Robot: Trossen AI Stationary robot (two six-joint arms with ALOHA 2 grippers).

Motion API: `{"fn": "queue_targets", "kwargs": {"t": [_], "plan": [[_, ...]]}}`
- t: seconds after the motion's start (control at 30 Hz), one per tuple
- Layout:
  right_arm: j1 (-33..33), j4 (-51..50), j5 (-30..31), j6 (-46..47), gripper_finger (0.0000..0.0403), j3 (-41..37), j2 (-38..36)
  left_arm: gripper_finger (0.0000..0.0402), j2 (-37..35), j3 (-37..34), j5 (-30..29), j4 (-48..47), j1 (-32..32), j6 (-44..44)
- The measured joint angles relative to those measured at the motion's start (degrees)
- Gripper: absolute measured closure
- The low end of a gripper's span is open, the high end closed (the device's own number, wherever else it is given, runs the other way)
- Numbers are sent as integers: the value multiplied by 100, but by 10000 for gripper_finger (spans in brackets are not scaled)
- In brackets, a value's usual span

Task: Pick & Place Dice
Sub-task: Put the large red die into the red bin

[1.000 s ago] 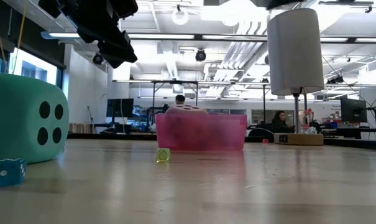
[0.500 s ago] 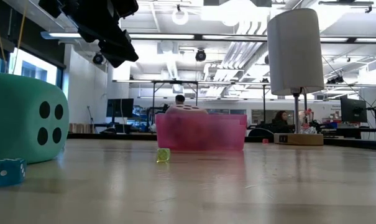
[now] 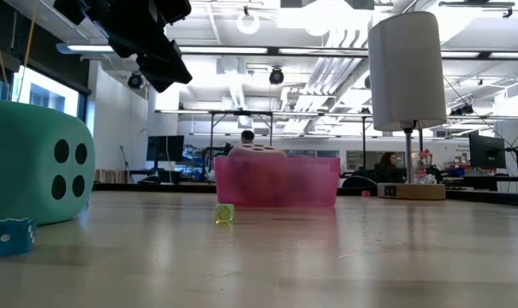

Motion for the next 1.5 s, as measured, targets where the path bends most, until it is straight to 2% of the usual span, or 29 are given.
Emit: {"fn": "queue_targets", "kwargs": {"t": [0.27,0.37,0.83,0.97,1.27,1.5], "plan": [[226,860,-376,25,3,-880,146,238,0,-1,12,-4,-198,-45],[221,1116,-336,-77,3,-1171,148,238,0,-1,12,18,-250,-48],[217,1128,130,43,3,-1320,148,238,0,0,8,84,-316,-168],[215,1213,56,92,3,-1640,140,238,0,-1,8,86,-316,-168],[215,2663,-60,199,3,-2499,149,238,0,0,5,84,-318,-166],[226,3240,357,-143,8,-2736,144,238,0,-1,-5,79,-349,-165]]}}
